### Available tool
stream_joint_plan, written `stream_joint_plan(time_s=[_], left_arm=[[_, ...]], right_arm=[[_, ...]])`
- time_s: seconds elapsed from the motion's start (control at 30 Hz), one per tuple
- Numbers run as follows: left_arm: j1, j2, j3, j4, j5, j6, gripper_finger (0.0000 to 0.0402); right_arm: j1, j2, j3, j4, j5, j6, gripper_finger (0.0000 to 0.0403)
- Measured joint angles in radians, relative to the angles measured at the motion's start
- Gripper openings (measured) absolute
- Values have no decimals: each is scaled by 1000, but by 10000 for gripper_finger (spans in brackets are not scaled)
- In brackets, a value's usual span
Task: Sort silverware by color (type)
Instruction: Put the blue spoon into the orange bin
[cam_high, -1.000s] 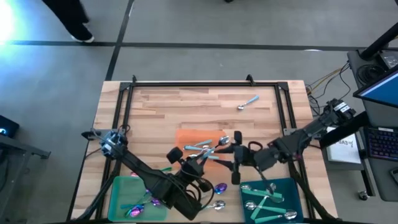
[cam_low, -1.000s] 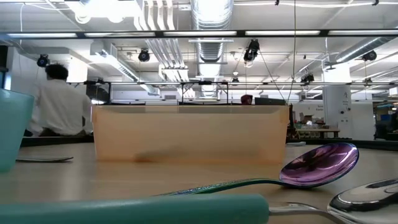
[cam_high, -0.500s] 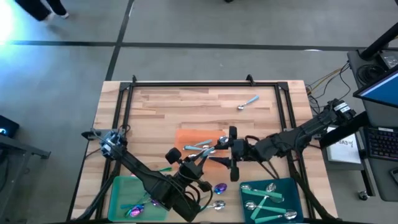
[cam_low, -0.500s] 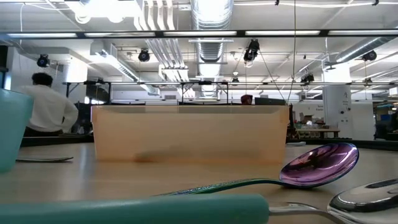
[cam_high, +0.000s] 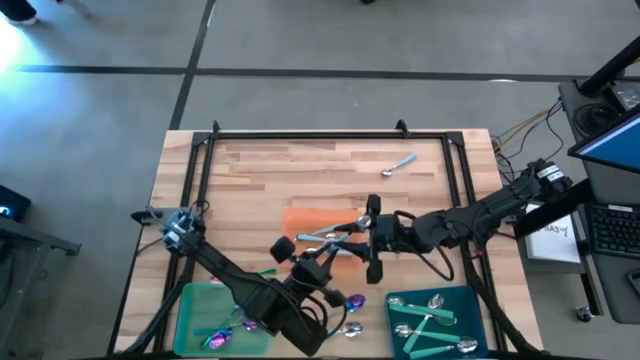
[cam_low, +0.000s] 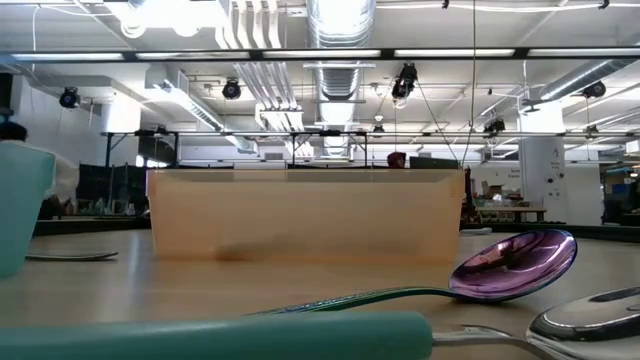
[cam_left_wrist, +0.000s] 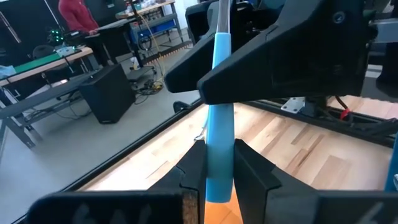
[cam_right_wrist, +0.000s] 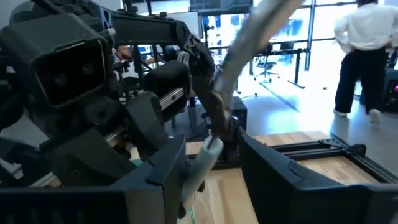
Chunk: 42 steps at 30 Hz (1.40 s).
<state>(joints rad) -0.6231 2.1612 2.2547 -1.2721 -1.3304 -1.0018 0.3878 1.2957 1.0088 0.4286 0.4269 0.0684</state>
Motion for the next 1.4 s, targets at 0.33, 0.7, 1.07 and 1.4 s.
stream_joint_plan(time_s=[0.33,0.7,1.07,1.4], left_arm=[[9,0,0,4,14,49,66],[8,-1,2,-62,192,55,140],[11,-1,2,-218,368,5,143],[11,-1,2,-246,424,-35,130]], right_arm=[[-3,0,3,-9,-34,-46,23],[-94,-13,1,-323,25,16,16],[-116,90,0,-584,-26,116,16],[-115,285,0,-524,-67,124,15]])
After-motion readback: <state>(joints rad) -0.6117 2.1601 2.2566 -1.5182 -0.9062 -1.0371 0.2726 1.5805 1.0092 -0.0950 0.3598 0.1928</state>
